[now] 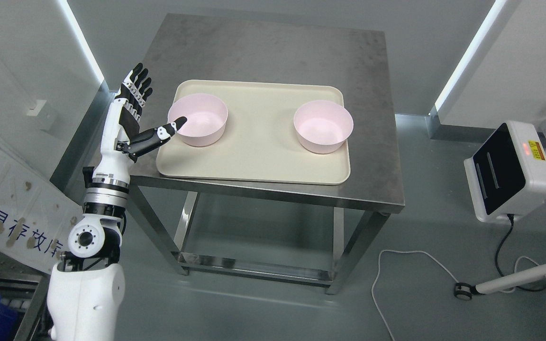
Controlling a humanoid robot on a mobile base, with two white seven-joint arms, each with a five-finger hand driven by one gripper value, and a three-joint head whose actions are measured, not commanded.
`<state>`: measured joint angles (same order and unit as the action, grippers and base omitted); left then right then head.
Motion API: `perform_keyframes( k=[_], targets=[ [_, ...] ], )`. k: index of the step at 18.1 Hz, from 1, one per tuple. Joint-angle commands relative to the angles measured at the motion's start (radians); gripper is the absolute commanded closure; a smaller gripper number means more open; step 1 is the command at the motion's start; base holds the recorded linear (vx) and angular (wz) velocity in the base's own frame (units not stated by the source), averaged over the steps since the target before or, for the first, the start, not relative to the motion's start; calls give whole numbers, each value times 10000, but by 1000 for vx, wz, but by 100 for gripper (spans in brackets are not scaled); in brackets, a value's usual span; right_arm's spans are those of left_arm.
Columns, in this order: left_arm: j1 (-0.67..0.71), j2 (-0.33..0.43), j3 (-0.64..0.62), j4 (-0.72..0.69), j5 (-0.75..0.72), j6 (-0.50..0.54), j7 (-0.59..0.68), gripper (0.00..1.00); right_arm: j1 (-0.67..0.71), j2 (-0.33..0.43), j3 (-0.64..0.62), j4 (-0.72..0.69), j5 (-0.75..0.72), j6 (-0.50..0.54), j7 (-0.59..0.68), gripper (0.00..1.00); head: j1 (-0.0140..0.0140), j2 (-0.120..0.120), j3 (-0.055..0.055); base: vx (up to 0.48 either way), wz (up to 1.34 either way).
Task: Stack pink IKEA bowls on left shelf middle
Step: 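Reach the left hand toward the pink bowl nearer the left arm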
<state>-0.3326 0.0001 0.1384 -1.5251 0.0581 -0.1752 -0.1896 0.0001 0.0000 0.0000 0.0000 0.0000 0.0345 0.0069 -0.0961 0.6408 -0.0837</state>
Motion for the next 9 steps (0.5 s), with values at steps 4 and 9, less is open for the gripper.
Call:
perform_keyframes(
  k=[4, 9],
  targets=[
    [60, 564, 273, -273, -14, 126, -6, 0, 291, -175, -107, -337, 0, 8, -8, 0, 0, 0, 0, 62, -6],
    [-2268, 1928, -460, 339, -151, 1719, -493, 0, 291, -175, -107, -337, 0, -7, -8, 0, 0, 0, 0, 17, 1]
  ],
)
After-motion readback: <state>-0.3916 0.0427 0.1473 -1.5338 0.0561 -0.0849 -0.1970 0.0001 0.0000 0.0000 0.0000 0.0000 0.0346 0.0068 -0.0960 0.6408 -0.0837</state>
